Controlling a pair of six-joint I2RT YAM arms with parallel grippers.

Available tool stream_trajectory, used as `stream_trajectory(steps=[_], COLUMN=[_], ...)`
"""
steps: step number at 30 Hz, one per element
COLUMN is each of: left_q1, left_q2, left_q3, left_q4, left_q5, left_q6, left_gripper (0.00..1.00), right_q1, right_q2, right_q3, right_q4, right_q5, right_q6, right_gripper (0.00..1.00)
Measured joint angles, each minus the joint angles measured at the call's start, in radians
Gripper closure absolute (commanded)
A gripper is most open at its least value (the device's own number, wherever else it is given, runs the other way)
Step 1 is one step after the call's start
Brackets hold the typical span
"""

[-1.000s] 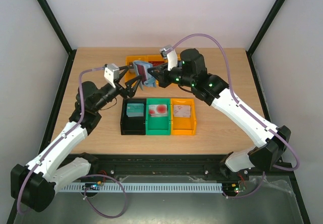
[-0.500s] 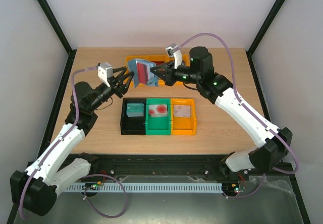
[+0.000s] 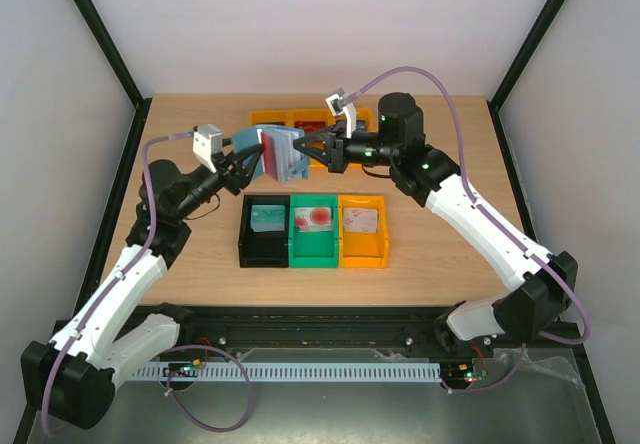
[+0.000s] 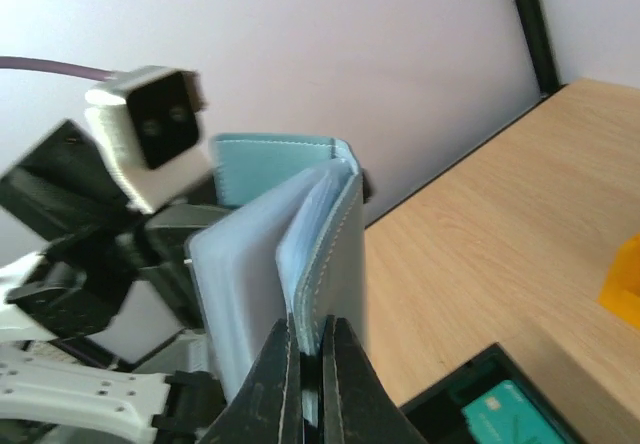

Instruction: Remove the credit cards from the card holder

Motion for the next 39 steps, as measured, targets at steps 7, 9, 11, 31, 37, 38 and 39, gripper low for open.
stream_trajectory(steps=[7, 9, 11, 31, 37, 38, 39], left_q1=[0.038, 0.039, 0.039, -0.015, -0.078, -0.082, -0.087], left_q2=[0.0, 0.0, 0.0, 0.022, 0.016, 0.016, 0.016], left_q3=[0.001, 0.001, 0.001, 0.074, 0.131, 0.135, 0.14], left_q4=[-0.043, -0.045, -0.043, -0.224, -0.352, -0.36, -0.372], left_q5=[0.02, 0.042, 0.071, 0.058, -0.108, -0.128, -0.15], left_q6=[-0.01, -0.013, -0.013, 0.052, 0.159, 0.164, 0.168], left_gripper=[0.44, 0.46, 0.49, 0.98, 0.98, 0.98, 0.98], right_q1=[-0.005, -0.005, -0.005, -0.014, -0.005, 0.002, 0.012], right_q2=[0.0, 0.0, 0.0, 0.039, 0.108, 0.122, 0.137], right_q3=[-0.009, -0.018, -0.022, -0.081, -0.1, -0.1, -0.1], right_q4=[0.043, 0.064, 0.082, 0.142, 0.174, 0.178, 0.179], right_q5=[-0.087, -0.102, -0.113, -0.091, -0.195, -0.208, -0.218], right_q6=[0.026, 0.037, 0.05, 0.085, 0.124, 0.126, 0.127], right_gripper=[0.98, 0.98, 0.98, 0.44, 0.28, 0.28, 0.27])
